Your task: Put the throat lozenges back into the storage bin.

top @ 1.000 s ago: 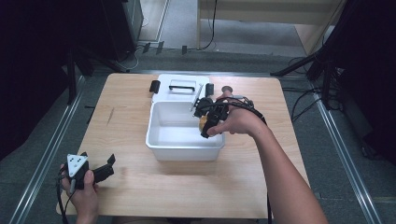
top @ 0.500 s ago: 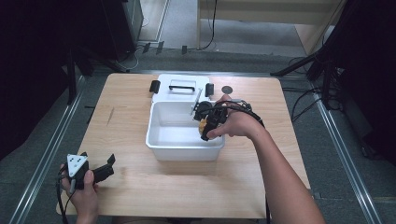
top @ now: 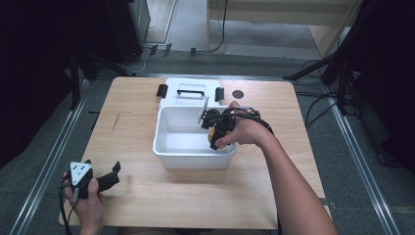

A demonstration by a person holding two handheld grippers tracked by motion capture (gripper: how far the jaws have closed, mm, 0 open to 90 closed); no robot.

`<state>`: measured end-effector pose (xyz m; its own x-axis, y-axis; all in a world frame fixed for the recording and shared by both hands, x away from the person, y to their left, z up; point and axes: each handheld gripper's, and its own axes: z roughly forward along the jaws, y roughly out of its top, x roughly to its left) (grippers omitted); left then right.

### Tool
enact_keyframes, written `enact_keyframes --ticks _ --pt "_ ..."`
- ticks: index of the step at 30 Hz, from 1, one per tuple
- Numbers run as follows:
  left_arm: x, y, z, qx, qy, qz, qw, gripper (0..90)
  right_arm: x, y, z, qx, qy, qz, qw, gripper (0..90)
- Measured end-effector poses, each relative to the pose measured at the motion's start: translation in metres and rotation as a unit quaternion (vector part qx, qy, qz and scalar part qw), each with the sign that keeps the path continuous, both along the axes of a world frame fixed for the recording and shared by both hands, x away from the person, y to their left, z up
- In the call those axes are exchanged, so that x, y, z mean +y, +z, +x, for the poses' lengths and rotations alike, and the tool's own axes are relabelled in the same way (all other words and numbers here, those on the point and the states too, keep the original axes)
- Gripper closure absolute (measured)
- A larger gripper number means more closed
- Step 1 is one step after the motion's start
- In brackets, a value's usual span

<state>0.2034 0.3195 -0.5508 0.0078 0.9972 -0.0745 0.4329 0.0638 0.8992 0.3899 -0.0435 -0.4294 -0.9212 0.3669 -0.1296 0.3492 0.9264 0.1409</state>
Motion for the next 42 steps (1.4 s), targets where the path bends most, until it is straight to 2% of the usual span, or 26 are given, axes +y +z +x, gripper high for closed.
enact_keyframes --ticks 13,29,35,42 --pt "0.0 0.0 0.0 -0.001 0.002 -0.003 1.0 0.0 0.002 -0.007 0.003 0.006 -0.015 -0.004 0.9999 20.4" --pt "0.0 0.0 0.0 0.0 0.001 -0.002 1.0 0.0 -0.001 -0.009 0.003 0.002 -0.013 -0.005 0.9999 19.0" --pt "0.0 0.0 0.0 0.001 0.001 -0.002 1.0 0.0 -0.002 -0.001 0.002 0.002 -0.021 0.014 0.9997 21.0" --pt "0.0 0.0 0.0 0.0 0.001 -0.002 1.0 0.0 -0.005 0.017 -0.001 0.001 -0.03 0.039 0.9988 22.0"
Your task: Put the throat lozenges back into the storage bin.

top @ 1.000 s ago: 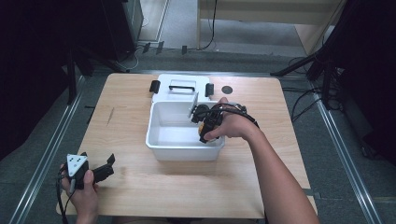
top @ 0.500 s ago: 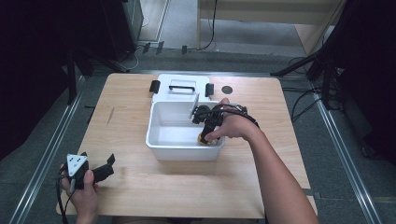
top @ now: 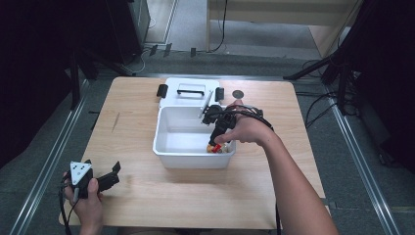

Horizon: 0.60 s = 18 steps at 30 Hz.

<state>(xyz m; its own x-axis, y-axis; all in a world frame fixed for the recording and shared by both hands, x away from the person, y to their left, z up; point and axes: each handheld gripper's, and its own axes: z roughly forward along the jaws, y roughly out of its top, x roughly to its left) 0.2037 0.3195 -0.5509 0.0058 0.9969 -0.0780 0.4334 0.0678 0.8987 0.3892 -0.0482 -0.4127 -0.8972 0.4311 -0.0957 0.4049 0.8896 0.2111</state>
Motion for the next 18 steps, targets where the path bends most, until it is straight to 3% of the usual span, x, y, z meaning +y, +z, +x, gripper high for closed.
enact_keyframes --ticks 13,18 --pt "0.0 0.0 0.0 -0.001 0.0 0.001 1.0 0.0 -0.007 0.041 -0.015 -0.019 -0.002 0.024 0.9995 22.4" --pt "0.0 0.0 0.0 0.0 0.0 0.001 1.0 0.0 -0.016 0.052 -0.019 -0.021 -0.017 0.028 0.9993 22.3"
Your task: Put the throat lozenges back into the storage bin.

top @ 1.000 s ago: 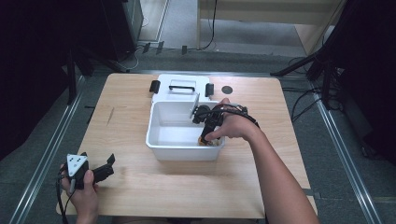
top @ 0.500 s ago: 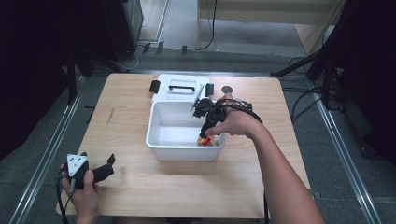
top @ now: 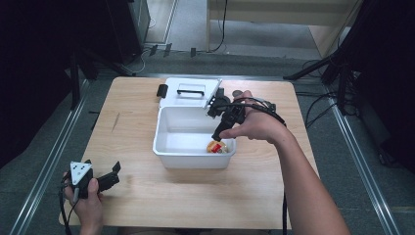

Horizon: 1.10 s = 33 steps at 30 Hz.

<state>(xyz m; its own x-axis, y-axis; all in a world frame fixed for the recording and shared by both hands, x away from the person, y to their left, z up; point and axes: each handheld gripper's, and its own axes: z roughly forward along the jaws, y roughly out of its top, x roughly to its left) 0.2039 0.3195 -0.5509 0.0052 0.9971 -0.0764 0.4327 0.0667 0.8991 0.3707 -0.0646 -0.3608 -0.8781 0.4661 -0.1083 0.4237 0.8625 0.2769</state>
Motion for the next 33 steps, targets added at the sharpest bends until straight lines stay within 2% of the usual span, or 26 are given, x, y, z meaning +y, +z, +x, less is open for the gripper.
enact_keyframes --ticks 12,27,33 --pt "-0.001 0.0 0.0 0.0 0.001 0.003 1.0 0.0 -0.039 0.013 -0.006 -0.004 -0.037 0.004 0.9993 21.8" --pt "-0.001 0.0 0.0 0.001 0.002 0.005 1.0 0.0 -0.084 0.006 -0.017 0.003 -0.072 0.01 0.9974 21.3" --pt "-0.001 0.0 0.0 0.001 0.001 0.006 1.0 0.0 -0.102 -0.001 -0.021 0.006 -0.089 0.017 0.9958 21.2"
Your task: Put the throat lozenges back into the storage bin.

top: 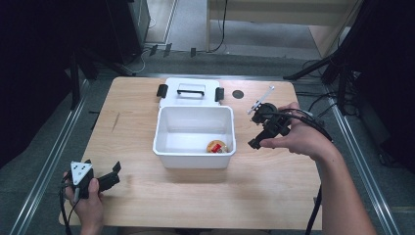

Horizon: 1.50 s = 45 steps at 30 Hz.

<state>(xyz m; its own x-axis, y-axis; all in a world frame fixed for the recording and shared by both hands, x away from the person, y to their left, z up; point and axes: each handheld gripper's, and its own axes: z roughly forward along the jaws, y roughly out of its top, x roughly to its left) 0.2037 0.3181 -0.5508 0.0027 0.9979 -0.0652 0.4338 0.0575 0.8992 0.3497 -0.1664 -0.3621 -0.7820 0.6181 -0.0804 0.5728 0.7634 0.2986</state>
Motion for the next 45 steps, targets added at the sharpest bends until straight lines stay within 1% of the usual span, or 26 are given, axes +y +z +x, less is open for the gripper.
enact_keyframes --ticks 5,11,14,17,21,23,27,29,32,35,37,38,39,40,43,44,45 --pt "0.0 0.0 0.0 -0.001 0.001 0.0 1.0 0.0 -0.014 -0.007 -0.002 -0.001 -0.01 0.006 0.9999 20.8" --pt "0.0 0.0 0.0 0.0 0.001 0.001 1.0 0.0 -0.028 -0.017 -0.006 -0.002 -0.033 0.017 0.9993 19.5" --pt "0.0 0.0 0.0 0.0 0.001 0.001 1.0 0.0 -0.035 -0.025 -0.008 -0.007 -0.045 0.027 0.9986 18.6" --pt "-0.001 0.0 0.0 -0.001 0.002 0.0 1.0 0.0 -0.042 -0.033 -0.011 -0.016 -0.056 0.039 0.9975 17.0" --pt "-0.001 0.0 0.0 -0.002 0.002 0.001 1.0 0.0 -0.052 -0.044 -0.015 -0.027 -0.074 0.062 0.995 15.5" --pt "-0.001 0.0 0.0 -0.002 0.002 0.002 1.0 0.0 -0.055 -0.048 -0.017 -0.033 -0.079 0.068 0.994 14.2" --pt "-0.001 0.0 0.0 -0.001 0.002 0.003 1.0 0.0 -0.065 -0.057 -0.022 -0.053 -0.097 0.084 0.9903 13.5" --pt "-0.001 0.0 0.0 -0.001 0.003 0.003 1.0 0.0 -0.07 -0.063 -0.024 -0.061 -0.11 0.095 0.9876 13.5" --pt "-0.001 0.0 0.0 -0.001 0.003 0.003 1.0 0.0 -0.077 -0.073 -0.028 -0.069 -0.117 0.102 0.9855 13.3" --pt "-0.001 0.0 0.0 -0.001 0.003 0.003 1.0 0.0 -0.084 -0.081 -0.032 -0.08 -0.132 0.107 0.9822 13.2" --pt "-0.001 0.0 0.0 -0.001 0.003 0.003 1.0 0.0 -0.088 -0.086 -0.035 -0.09 -0.139 0.113 0.9797 13.2" --pt "-0.001 0.0 0.0 -0.001 0.003 0.003 1.0 0.0 -0.092 -0.09 -0.037 -0.093 -0.147 0.121 0.9772 13.2" --pt "-0.001 0.0 0.0 -0.001 0.003 0.003 1.0 0.0 -0.094 -0.092 -0.038 -0.097 -0.15 0.125 0.976 13.1" --pt "-0.001 0.0 0.0 -0.001 0.003 0.003 1.0 0.0 -0.097 -0.096 -0.041 -0.106 -0.154 0.132 0.9735 13.1" --pt "-0.001 0.0 0.0 -0.002 0.003 0.003 1.0 0.0 -0.102 -0.101 -0.044 -0.115 -0.159 0.14 0.9706 12.9" --pt "-0.001 0.0 0.0 -0.002 0.003 0.003 1.0 0.0 -0.104 -0.104 -0.046 -0.121 -0.163 0.143 0.9686 12.9" --pt "-0.001 0.0 0.0 -0.002 0.004 0.003 1.0 0.0 -0.106 -0.105 -0.048 -0.125 -0.165 0.145 0.9676 12.8"
